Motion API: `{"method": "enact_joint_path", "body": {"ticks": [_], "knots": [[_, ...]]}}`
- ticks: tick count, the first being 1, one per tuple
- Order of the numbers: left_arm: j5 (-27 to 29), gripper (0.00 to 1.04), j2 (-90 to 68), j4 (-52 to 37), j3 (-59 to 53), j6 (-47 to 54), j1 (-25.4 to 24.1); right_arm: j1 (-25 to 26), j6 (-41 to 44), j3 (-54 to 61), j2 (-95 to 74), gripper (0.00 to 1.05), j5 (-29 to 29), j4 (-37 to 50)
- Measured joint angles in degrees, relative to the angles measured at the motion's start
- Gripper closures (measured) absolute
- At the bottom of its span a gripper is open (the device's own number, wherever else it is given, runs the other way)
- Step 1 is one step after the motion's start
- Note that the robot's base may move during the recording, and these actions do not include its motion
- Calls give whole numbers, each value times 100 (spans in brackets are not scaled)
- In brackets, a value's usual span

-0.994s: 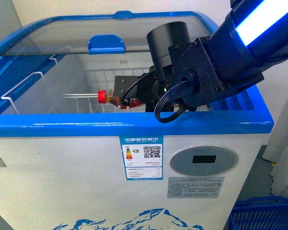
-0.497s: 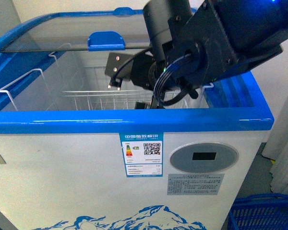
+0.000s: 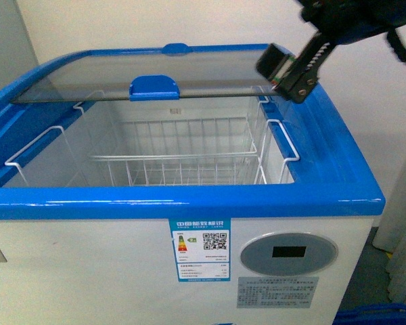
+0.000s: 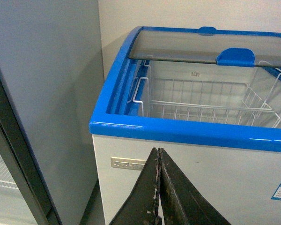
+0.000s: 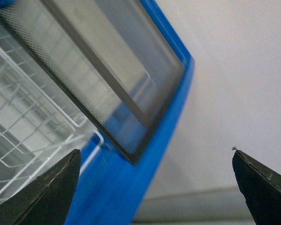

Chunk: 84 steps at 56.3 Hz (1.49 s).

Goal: Put drink in fridge

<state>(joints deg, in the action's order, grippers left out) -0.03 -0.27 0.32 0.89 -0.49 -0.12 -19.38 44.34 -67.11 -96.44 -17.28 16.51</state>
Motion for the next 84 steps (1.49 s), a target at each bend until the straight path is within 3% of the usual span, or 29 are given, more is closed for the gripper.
{"method": "enact_joint_path", "body": {"ticks": [12, 18, 22, 27, 32, 34, 37, 41, 51, 59, 61, 66, 84], "knots": [[0, 102, 0, 0, 0, 2, 0, 219, -2594, 968, 2321, 7, -758, -1655], [0, 102, 0, 0, 0, 4, 0, 129, -3377, 1532, 3456, 7, -1161, -2352], [0, 102, 0, -2, 0, 2, 0, -68, -4087, 2050, 4629, 7, -1683, -3318], [0, 102, 0, 0, 0, 4, 0, -785, -5056, 2614, 6107, 7, -2793, -4745], [-9, 102, 2, -2, 0, 7, 0, -1259, -5445, 2852, 6769, 7, -3182, -4948], [-9, 102, 4, 0, 0, 4, 0, -1113, -5337, 3056, 6955, 12, -2686, -4424], [9, 102, 4, 0, 0, 4, 2, -649, -4937, 3797, 7453, 23, -1362, -3082], [-4, 102, 7, 0, 0, 7, 2, -127, -4666, 4487, 7855, 39, -302, -2269], [-2, 102, 7, 0, 0, 7, 2, 678, -4494, 5200, 8454, 75, 533, -1989], [2, 102, 7, 0, 0, 7, 2, 968, -4472, 5515, 8636, 95, 813, -1928], [2, 102, 7, 0, 0, 7, 2, 1270, -4444, 5598, 8734, 103, 1294, -1917], [2, 102, 7, 0, 0, 7, 2, 1823, -4450, 5746, 8863, 102, 1644, -1867], [2, 102, 7, 0, 0, 7, 2, 1915, -4450, 6229, 9200, 102, 1716, -1740]]}}
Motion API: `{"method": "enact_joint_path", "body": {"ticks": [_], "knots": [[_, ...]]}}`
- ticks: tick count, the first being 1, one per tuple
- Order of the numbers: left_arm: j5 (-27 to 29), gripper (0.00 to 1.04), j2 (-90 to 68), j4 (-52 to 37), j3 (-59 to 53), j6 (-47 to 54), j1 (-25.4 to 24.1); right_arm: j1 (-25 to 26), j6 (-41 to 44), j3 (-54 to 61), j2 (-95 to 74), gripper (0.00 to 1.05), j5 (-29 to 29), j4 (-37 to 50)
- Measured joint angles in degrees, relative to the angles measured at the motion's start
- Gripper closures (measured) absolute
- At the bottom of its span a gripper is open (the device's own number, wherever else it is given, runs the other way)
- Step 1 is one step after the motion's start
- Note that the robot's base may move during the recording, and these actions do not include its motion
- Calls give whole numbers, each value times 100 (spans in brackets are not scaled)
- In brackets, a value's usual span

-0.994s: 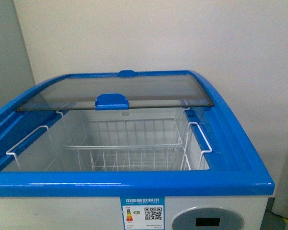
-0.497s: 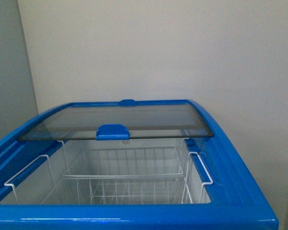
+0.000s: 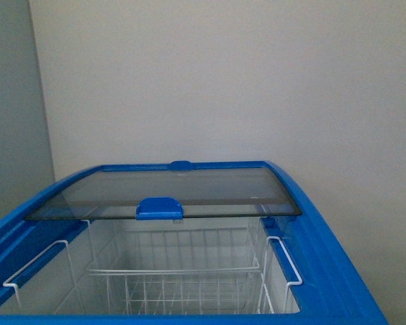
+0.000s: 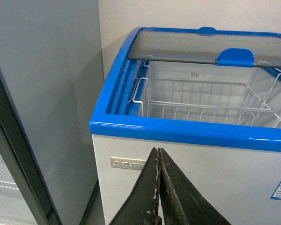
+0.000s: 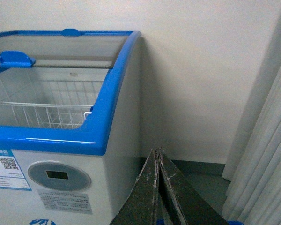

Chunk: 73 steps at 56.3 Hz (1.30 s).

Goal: Put drink in fridge

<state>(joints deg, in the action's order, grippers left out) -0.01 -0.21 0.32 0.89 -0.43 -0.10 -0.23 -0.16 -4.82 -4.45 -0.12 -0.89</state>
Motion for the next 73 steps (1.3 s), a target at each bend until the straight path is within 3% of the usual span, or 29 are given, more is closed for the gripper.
{"method": "enact_joint_path", "body": {"ticks": [31, 36, 58, 60, 73], "knots": [[0, 102, 0, 0, 0, 0, 0, 11, 2, 391, 407, 102, 13, 74], [0, 90, 0, 0, 0, -2, 0, 11, 4, 391, 409, 92, 13, 74], [0, 8, 0, 0, 0, 0, 0, 11, 4, 391, 409, 9, 13, 74], [-2, 7, 0, 0, 0, 7, 0, 11, 2, 391, 409, 6, 13, 74], [-2, 8, 0, 0, 0, 7, 0, 11, 2, 391, 409, 7, 13, 74]]}}
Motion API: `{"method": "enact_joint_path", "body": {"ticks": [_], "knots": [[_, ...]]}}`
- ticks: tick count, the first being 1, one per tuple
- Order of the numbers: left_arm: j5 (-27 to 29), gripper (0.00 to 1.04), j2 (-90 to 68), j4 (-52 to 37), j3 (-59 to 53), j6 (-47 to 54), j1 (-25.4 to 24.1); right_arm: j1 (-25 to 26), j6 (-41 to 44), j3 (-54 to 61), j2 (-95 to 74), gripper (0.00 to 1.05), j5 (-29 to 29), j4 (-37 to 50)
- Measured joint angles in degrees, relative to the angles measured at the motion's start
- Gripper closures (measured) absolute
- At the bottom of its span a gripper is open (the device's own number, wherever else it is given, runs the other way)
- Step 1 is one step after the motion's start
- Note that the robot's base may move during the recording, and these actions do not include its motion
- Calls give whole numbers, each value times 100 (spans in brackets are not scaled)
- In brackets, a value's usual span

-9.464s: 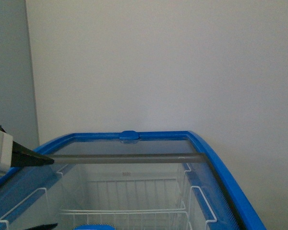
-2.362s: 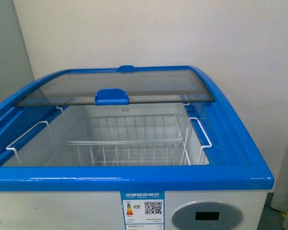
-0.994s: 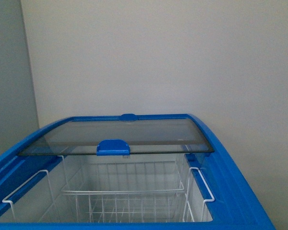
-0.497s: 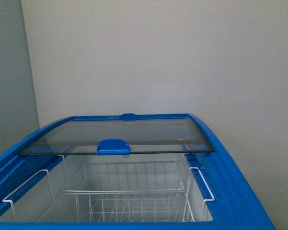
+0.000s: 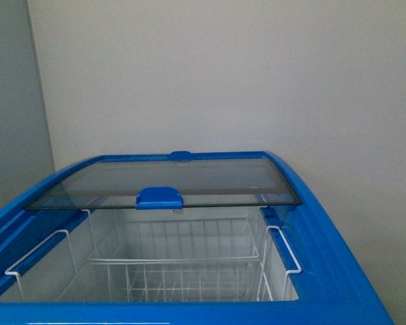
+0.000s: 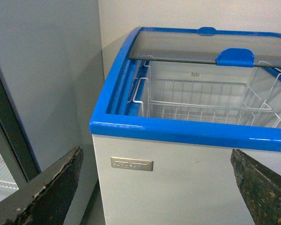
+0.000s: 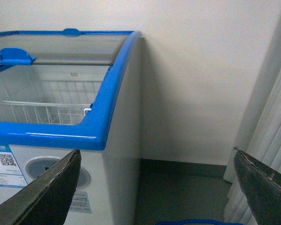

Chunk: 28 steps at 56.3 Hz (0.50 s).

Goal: Put drink in fridge

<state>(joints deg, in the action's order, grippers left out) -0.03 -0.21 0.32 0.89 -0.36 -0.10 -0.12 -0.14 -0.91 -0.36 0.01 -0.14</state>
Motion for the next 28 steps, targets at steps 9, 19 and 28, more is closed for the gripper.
{"method": "enact_joint_path", "body": {"ticks": [9, 19, 28], "knots": [[2, 8, 0, 0, 0, 0, 0, 0, 0, 0, 0, 7, 0, 0], [2, 8, 0, 0, 0, 0, 0, 0, 0, 0, 0, 7, 0, 0], [2, 8, 0, 0, 0, 0, 0, 0, 0, 0, 0, 7, -2, 0]]}}
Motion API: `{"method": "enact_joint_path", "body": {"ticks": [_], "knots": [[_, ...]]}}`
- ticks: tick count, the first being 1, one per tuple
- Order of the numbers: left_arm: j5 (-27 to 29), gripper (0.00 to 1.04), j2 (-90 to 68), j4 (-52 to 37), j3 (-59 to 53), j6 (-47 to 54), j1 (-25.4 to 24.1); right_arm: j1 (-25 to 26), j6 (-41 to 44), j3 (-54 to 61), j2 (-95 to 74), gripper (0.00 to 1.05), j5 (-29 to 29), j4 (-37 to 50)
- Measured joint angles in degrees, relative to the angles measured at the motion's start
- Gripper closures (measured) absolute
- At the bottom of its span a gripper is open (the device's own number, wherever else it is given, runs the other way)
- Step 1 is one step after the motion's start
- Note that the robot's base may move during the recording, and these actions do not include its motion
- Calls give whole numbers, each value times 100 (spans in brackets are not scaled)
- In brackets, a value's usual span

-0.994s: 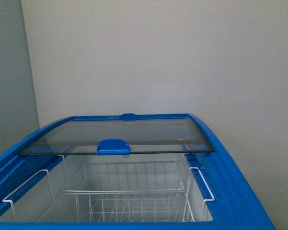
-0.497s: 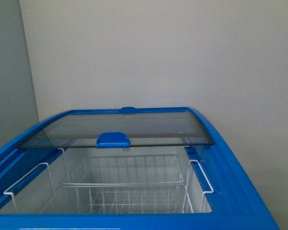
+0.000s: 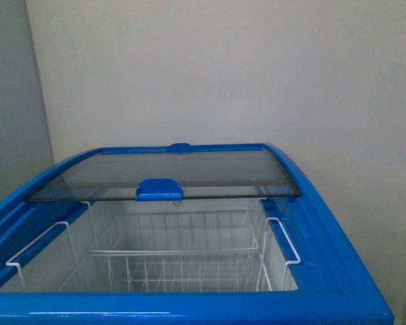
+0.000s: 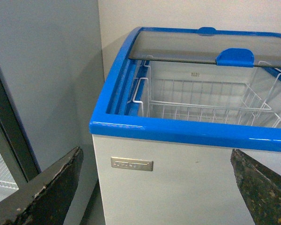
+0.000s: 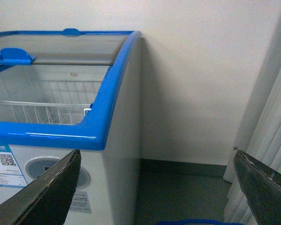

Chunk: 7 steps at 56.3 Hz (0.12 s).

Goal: Put drink in fridge

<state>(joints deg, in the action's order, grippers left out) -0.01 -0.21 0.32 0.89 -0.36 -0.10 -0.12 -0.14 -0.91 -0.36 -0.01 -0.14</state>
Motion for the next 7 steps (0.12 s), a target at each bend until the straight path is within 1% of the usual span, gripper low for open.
{"method": "enact_joint_path", "body": {"ticks": [7], "knots": [[0, 8, 0, 0, 0, 0, 0, 0, 0, 0, 0, 7, 2, 0]]}}
